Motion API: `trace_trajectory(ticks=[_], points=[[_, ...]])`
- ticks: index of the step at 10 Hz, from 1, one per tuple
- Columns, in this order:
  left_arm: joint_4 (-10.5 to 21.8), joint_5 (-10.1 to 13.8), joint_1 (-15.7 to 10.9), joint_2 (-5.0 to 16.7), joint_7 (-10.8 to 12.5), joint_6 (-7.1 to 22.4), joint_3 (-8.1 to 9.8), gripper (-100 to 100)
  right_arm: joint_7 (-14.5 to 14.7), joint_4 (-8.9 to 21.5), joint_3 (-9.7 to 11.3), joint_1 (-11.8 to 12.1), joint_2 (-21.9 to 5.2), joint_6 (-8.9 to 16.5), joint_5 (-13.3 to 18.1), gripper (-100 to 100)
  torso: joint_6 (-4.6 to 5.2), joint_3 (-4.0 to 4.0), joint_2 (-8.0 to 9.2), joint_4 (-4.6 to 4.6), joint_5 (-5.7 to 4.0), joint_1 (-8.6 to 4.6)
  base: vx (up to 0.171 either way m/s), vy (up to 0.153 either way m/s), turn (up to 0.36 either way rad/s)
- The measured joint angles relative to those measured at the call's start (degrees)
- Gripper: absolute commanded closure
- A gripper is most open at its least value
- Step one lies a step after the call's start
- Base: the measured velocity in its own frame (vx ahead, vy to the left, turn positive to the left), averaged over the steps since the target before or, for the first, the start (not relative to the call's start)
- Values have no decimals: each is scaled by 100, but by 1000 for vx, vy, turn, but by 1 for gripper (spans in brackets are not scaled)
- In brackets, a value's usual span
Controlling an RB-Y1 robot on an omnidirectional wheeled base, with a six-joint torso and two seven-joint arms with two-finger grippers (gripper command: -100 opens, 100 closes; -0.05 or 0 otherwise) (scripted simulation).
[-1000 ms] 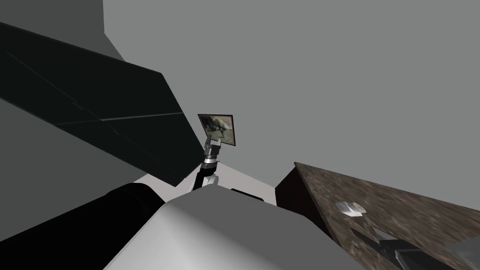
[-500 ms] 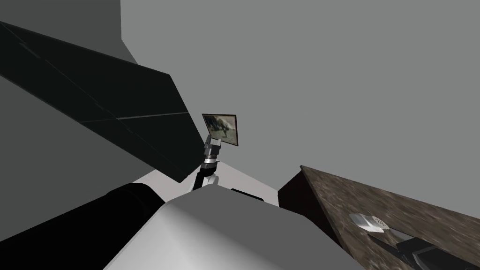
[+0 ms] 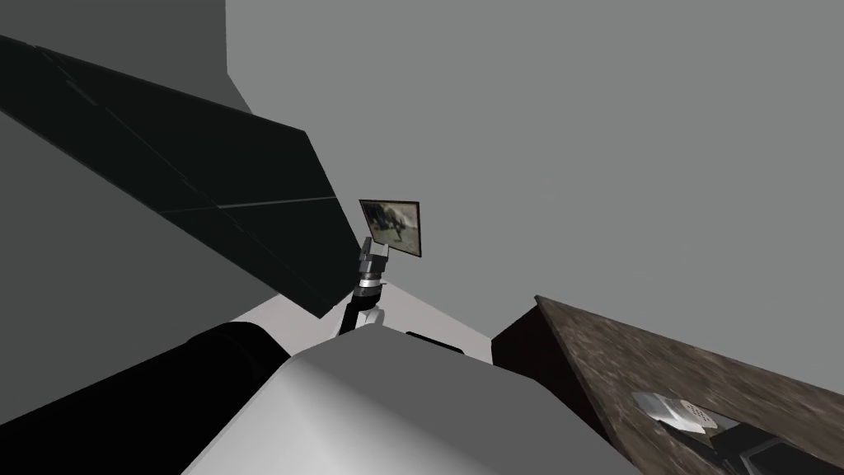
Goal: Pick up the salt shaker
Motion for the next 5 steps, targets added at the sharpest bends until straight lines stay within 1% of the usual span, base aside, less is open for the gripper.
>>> trace_trajectory(ticks=[1, 2, 3, 5], points=[[0, 0, 0, 0, 0, 0, 0, 0, 47, 30, 73, -54, 109, 33, 28, -100, 0, -5, -8, -2, -1, -4, 53, -25, 79], [0, 0, 1, 0, 0, 0, 0, 0, 82, -2, 98, -34, 199, 91, 45, -100, 1, -7, -12, -3, -2, -8, 22, -14, 13], [0, 0, 0, 0, 0, 0, 0, 0, 89, -9, 100, -30, 208, 109, 47, 100, 1, -4, -5, -2, -1, -5, 0, 0, 0], [0, 0, 0, 0, 0, 0, 0, 0, 85, -8, 98, -31, 205, 104, 45, 100, 0, 1, 3, 0, -5, -1, 0, 0, 0]])
